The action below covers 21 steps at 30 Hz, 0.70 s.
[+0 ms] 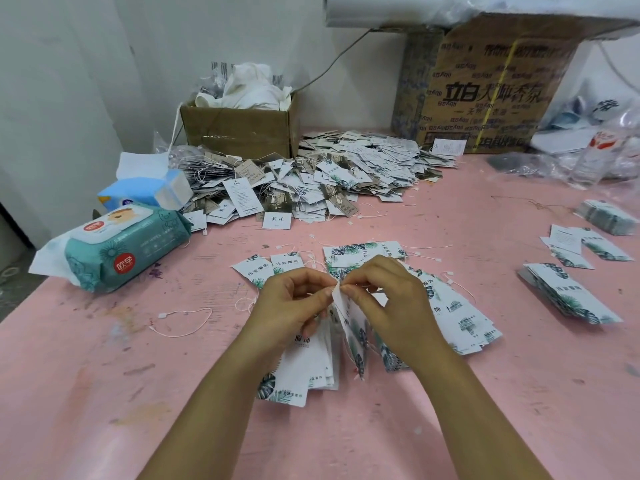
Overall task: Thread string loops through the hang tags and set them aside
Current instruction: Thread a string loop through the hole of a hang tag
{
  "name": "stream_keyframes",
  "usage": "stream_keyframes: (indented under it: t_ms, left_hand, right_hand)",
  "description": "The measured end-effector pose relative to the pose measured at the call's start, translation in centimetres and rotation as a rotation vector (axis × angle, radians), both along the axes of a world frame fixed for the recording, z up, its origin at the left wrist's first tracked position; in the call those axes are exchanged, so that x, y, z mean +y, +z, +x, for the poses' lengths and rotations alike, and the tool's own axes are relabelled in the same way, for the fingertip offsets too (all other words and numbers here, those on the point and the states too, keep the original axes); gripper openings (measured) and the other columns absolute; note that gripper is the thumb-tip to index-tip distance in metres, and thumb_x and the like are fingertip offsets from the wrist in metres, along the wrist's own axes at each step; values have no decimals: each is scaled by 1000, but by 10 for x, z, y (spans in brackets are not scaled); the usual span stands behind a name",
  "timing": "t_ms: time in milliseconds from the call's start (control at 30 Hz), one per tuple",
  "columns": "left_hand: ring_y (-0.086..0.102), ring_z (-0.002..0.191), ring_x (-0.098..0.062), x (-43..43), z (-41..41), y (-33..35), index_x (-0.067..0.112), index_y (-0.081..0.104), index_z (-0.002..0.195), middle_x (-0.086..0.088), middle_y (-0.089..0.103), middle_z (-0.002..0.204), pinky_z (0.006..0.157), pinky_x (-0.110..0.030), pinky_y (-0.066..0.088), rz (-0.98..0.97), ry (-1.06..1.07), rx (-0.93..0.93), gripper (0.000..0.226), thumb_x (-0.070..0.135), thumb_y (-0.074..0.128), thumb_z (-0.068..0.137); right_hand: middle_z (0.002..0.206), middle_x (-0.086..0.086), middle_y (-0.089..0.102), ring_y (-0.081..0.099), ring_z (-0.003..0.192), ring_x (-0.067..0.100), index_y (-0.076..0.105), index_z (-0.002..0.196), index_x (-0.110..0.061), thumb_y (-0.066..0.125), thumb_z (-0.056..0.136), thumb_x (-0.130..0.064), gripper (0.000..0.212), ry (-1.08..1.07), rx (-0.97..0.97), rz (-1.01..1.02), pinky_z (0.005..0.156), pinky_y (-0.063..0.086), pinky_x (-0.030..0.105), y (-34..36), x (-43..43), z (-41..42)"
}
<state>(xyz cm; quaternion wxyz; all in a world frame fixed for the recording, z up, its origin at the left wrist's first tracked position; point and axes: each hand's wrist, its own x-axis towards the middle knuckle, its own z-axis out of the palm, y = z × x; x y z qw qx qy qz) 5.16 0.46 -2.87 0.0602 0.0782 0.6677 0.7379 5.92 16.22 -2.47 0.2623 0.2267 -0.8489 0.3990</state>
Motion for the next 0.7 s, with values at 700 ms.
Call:
stream_keyframes:
  t_ms: [700]
  left_hand:
    - [39, 47, -4, 0, 3, 0, 24, 47, 77, 11, 51, 65, 47, -19, 31, -466, 98, 200, 23, 10, 47, 95]
  right_hand:
    - [93, 6, 58, 52, 86, 15, 65, 104, -3, 47, 89, -7, 24, 94, -109, 112, 76, 40, 16, 2, -1, 3]
